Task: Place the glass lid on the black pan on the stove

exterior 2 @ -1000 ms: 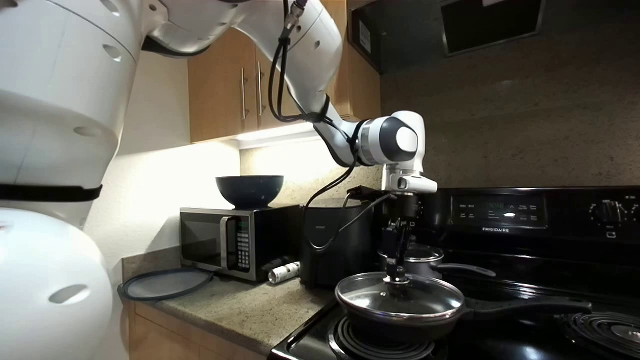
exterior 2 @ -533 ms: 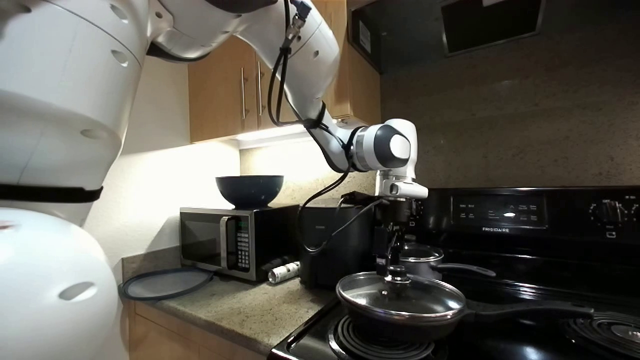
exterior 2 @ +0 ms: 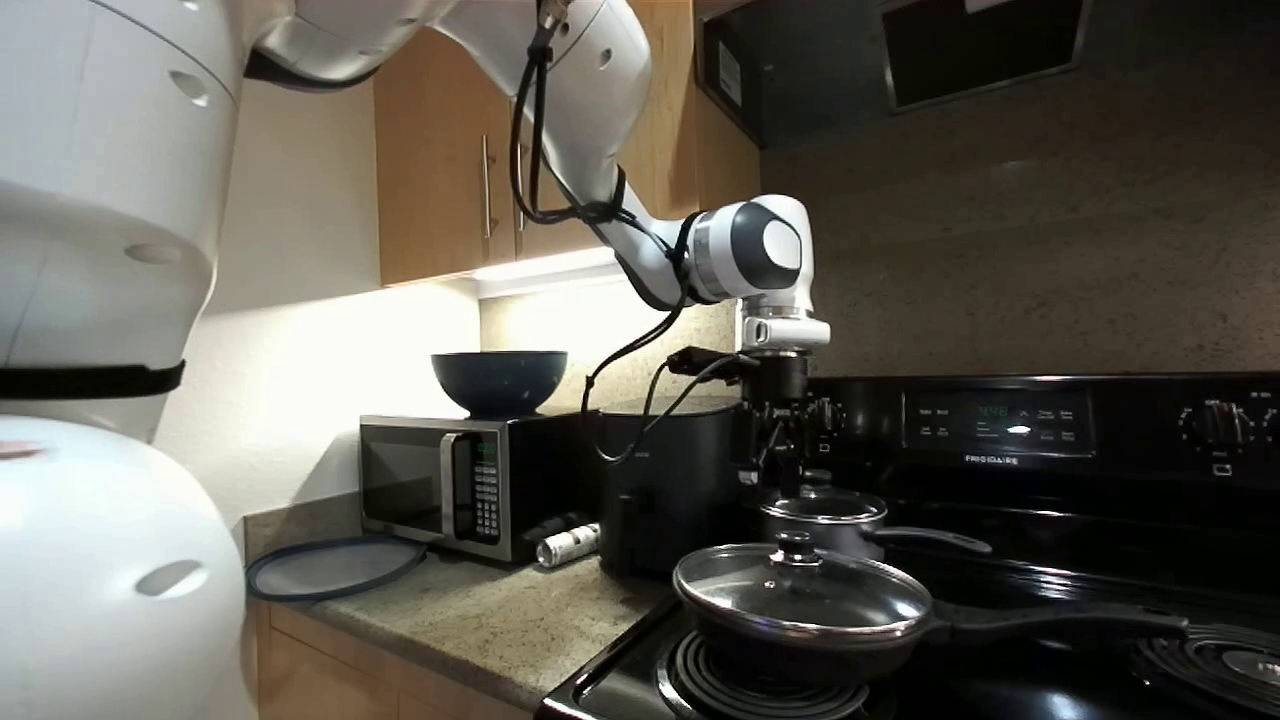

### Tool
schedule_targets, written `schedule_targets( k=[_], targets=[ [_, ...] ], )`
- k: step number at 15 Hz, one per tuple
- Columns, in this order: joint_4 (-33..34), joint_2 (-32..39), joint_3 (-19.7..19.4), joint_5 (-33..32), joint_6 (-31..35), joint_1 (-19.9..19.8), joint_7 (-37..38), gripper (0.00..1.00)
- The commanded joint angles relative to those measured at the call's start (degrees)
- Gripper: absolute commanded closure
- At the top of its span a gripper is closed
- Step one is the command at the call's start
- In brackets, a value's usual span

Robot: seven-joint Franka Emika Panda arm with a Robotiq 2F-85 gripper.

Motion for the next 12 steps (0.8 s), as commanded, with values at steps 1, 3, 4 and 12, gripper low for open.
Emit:
schedule_targets(
  k=[1,3,4,12],
  targets=[
    [-2.3,-4.4,0.3,-1.6,-3.3,0.3,9.9,0.00],
    [0.1,-1.9,0.7,-0.5,-3.1,-0.5,6.4,0.00],
    [0.0,-2.3,0.7,-0.6,-3.4,-0.5,7.3,0.00],
    [-0.6,-2.6,0.7,-0.7,-3.4,-0.5,8.1,0.00]
  ],
)
